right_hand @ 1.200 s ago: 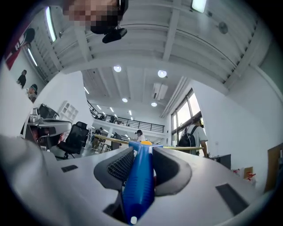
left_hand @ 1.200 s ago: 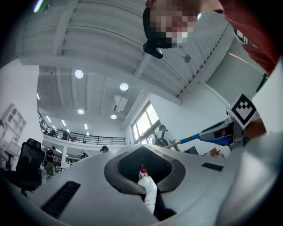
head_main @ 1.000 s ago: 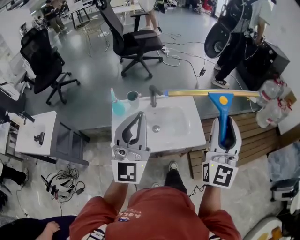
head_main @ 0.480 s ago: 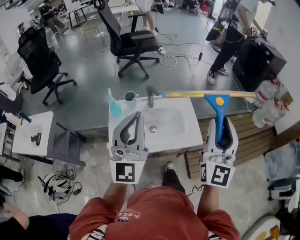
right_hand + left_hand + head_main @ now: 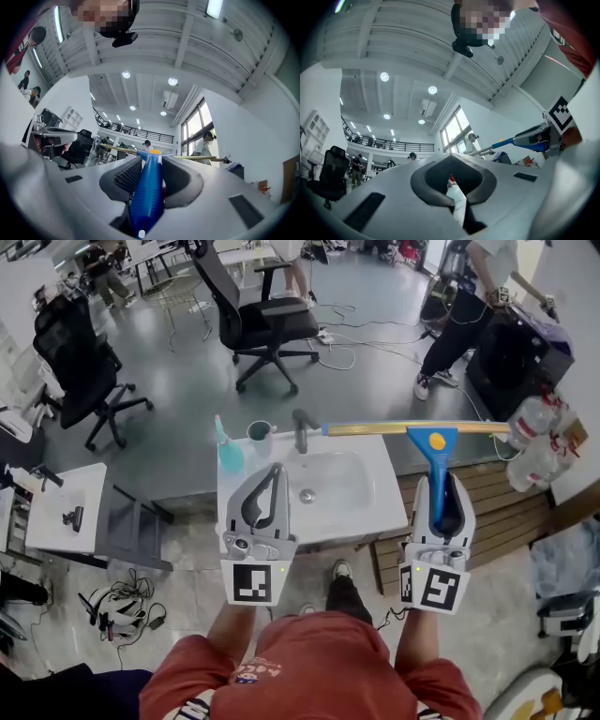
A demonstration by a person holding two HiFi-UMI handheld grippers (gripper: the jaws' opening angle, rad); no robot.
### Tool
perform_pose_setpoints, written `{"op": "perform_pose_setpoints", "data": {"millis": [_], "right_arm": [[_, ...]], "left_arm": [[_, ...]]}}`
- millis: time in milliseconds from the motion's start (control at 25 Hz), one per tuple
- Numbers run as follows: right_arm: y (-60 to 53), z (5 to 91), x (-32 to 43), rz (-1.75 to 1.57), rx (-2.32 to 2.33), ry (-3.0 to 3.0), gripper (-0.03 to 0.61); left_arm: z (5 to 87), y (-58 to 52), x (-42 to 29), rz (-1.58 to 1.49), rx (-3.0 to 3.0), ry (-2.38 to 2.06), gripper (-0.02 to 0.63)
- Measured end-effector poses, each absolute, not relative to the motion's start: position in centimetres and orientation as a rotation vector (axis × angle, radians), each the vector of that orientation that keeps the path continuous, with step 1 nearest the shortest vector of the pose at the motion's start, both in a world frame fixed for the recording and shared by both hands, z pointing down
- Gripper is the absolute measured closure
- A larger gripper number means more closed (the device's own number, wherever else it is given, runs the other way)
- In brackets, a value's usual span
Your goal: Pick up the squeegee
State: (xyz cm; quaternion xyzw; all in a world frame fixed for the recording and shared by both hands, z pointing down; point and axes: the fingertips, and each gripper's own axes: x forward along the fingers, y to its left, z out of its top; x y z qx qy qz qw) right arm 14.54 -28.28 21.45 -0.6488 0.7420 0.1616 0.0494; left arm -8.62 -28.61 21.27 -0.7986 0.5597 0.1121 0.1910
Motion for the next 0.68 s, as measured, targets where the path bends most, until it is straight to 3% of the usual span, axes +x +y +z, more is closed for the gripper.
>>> {"op": "perform_pose_setpoints", "data": {"millis": [680], "right_arm": [[-28.53, 22.31, 13.8, 0.474, -1.951, 2.285, 0.433]], "left_arm": [[21.84, -29.25, -9.12, 0.319, -2.294, 1.577, 0.597]]}}
